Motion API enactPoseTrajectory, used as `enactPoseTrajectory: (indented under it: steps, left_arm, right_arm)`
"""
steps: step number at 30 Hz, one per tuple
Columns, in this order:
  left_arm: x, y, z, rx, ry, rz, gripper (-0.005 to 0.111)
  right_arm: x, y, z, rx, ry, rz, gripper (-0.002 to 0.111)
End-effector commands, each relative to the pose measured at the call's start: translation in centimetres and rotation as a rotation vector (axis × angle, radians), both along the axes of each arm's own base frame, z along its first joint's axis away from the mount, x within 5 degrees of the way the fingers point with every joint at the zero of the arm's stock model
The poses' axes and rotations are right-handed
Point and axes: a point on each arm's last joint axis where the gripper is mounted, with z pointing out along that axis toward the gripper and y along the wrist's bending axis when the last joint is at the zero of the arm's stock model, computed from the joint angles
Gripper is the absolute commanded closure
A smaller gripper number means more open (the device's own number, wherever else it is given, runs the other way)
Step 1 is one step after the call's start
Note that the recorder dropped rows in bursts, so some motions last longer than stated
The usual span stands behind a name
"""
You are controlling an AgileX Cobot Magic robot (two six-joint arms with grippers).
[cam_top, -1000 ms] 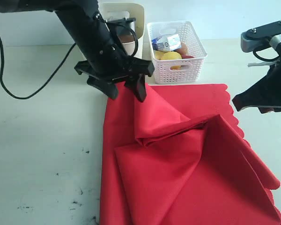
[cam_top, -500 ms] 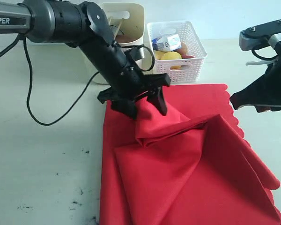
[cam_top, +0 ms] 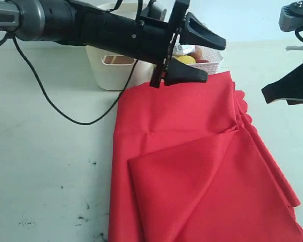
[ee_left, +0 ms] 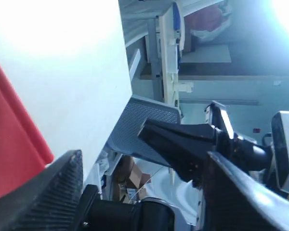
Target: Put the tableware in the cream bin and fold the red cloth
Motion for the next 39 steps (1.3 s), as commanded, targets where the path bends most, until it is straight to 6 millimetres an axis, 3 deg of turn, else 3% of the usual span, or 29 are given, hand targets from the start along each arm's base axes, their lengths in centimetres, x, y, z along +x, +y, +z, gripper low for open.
enactPoseTrajectory:
  steps: [1, 11, 21, 28, 32, 35, 39]
  left_arm:
    - [0.4, 1.8, -0.8, 0.100, -0.065, -0.054, 0.039]
    - [-1.4, 3.4, -5.0, 0.635, -0.172, -0.272, 0.039]
    - [-3.0, 1.0, -5.9, 0.753, -0.339, -0.352, 0.039]
    - [-5.1, -1.0, -8.0, 0.798, -0.271, -0.432, 0.039]
    - [-6.5, -2.3, -8.3, 0.774, -0.225, -0.463, 0.039]
    - [-7.5, -3.5, -7.1, 0.642, -0.169, -0.490, 0.040]
    - [-8.0, -5.2, -3.5, 0.352, -0.121, -0.406, 0.045]
  right_arm:
    - [-0.2, -0.1, 0.2, -0.006, -0.004, 0.003, 0.108]
    - [-0.2, -0.1, 0.1, -0.007, 0.002, 0.002, 0.108]
    - [-0.2, -0.1, 0.1, -0.001, 0.004, 0.000, 0.108]
    - [-0.2, -0.1, 0.1, 0.001, 0.005, 0.000, 0.108]
    - [-0.3, -0.1, 0.1, 0.000, 0.006, -0.001, 0.108]
    - [-0.3, -0.1, 0.1, 0.000, 0.006, -0.001, 0.108]
    - [-0.2, -0.1, 0.1, -0.005, 0.005, 0.001, 0.108]
